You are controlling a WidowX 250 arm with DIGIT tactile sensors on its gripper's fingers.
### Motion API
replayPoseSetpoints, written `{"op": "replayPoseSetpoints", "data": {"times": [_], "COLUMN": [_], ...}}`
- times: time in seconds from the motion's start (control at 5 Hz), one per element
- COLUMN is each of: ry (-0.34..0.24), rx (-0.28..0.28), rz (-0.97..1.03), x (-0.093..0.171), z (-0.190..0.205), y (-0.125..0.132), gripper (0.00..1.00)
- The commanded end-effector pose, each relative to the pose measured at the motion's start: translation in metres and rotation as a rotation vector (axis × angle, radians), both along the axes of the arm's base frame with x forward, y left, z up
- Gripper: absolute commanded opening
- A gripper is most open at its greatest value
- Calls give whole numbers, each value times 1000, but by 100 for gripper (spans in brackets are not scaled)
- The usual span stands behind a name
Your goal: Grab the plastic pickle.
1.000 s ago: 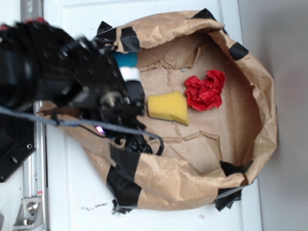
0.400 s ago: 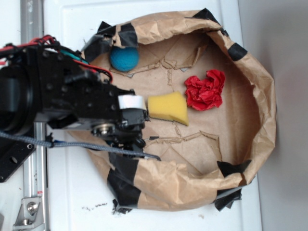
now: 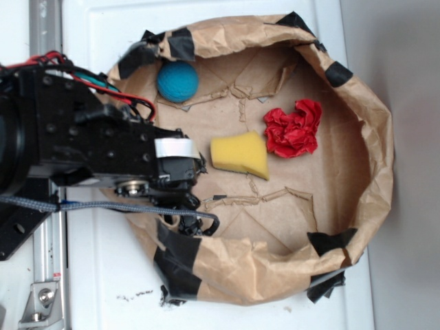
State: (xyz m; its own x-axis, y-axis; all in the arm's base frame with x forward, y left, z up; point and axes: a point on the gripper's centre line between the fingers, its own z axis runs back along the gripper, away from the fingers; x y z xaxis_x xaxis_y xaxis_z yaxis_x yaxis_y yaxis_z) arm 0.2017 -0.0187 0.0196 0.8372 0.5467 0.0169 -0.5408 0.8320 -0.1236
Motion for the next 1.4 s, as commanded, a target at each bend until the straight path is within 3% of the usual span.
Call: {"op": "replayPoseSetpoints", "data": {"times": [0.0,0.2,0.4,0.6,0.8,1.0,1.2], "ry": [-55,-84,-105,-214,-281,-325,-297], "rx": [44,69,211,308,326,260,274], "rz": [-86,-104,-250,-353,-584,-700,-689], "x": [1,5,22,41,53,53,51], "z": [8,15,59,112,143,148,145], "y": [10,17,30,37,34,30,32], "gripper": [0,0,0,0,0,0,0]}}
